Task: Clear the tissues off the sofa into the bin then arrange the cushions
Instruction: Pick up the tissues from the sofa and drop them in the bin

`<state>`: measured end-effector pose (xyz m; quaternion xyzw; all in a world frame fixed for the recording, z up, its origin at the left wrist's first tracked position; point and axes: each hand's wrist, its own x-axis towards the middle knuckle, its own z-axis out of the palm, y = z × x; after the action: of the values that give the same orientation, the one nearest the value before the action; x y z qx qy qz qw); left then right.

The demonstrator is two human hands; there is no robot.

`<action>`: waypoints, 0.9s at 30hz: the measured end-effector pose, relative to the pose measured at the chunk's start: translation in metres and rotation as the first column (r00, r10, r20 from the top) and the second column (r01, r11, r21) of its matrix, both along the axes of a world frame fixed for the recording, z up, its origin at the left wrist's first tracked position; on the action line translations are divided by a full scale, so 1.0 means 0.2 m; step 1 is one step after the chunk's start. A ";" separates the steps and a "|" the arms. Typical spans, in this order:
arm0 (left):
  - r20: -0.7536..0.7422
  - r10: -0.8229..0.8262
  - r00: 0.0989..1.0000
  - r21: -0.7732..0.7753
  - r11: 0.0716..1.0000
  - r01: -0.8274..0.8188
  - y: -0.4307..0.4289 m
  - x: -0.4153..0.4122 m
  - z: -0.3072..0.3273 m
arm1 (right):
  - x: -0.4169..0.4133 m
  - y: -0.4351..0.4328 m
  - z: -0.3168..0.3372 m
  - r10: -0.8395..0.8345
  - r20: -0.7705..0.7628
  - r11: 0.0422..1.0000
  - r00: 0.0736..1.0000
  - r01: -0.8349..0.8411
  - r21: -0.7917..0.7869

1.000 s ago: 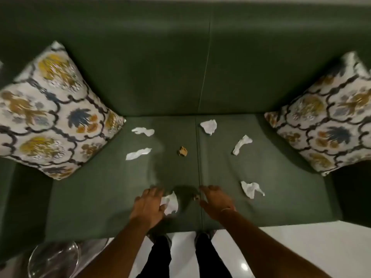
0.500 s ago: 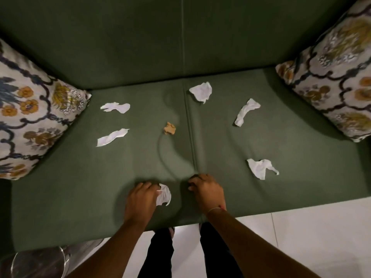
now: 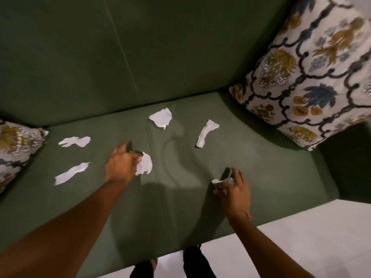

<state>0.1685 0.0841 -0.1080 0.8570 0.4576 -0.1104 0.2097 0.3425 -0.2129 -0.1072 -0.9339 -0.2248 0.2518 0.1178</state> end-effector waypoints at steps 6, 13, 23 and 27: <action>0.026 0.038 0.999 0.094 0.995 -0.040 -0.06 0.01 -0.06 | -0.03 -0.02 -0.09 -0.017 -0.038 0.990 0.999 0.022 0.137; 0.109 0.289 0.951 0.002 0.957 -0.291 -0.22 -0.09 -0.04 | -0.07 0.07 -0.09 -0.328 -0.305 0.902 0.894 0.392 0.180; 0.157 0.589 0.793 -0.146 0.808 -0.571 -0.51 -1.00 0.07 | -0.87 0.52 0.00 -0.227 -0.616 0.925 0.754 0.365 0.106; 0.158 0.810 0.564 -0.183 0.586 -0.790 -0.61 -1.60 0.06 | -1.40 0.73 -0.01 -0.052 -0.620 0.988 0.783 0.133 0.084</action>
<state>-0.1522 -0.0386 -0.0959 0.5525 0.7635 0.0733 0.3263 0.0625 -0.0677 -0.1092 -0.8017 -0.1432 0.5217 0.2543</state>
